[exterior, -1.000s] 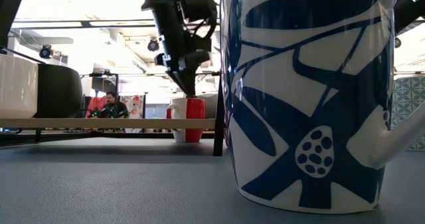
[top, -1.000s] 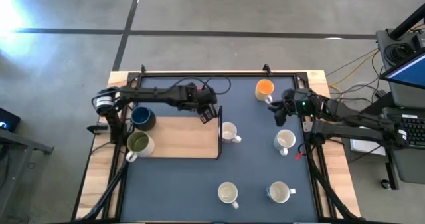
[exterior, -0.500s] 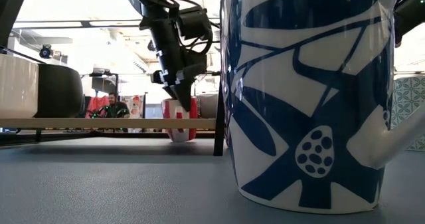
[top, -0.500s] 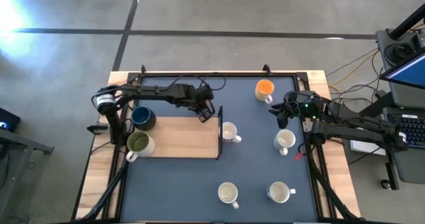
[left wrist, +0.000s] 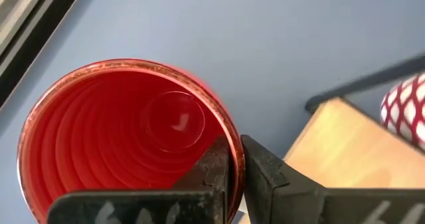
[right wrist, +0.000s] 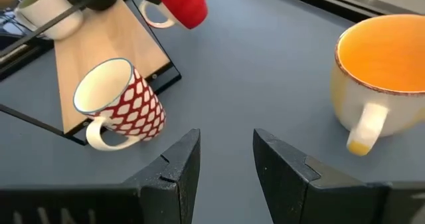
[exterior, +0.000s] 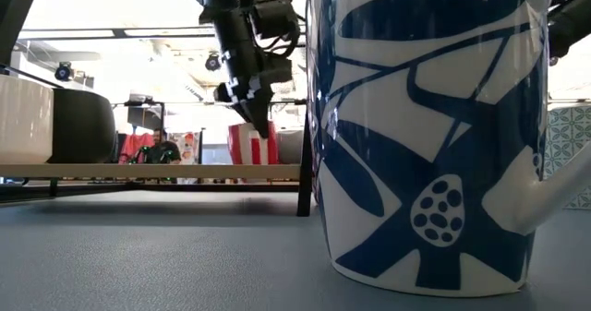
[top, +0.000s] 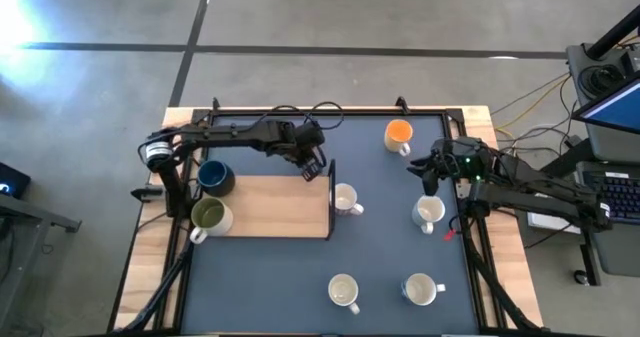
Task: Place coffee mugs
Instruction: Put the red mug on the shelf
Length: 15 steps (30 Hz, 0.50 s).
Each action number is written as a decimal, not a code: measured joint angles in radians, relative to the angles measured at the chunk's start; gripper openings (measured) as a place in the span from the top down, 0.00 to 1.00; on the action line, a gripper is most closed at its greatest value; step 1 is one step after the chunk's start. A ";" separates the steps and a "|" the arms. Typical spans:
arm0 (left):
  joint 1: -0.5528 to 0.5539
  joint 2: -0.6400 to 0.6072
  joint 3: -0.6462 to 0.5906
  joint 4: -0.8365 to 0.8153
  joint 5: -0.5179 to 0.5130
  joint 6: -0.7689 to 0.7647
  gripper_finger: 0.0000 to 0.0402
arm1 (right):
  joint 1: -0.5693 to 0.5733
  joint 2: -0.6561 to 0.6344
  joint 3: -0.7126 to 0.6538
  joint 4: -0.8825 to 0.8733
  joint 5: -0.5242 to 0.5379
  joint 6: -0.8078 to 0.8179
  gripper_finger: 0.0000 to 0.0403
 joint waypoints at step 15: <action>-0.150 -0.001 0.226 -0.325 0.146 -0.083 0.98 | 0.000 -0.215 -0.161 0.161 0.083 0.203 0.68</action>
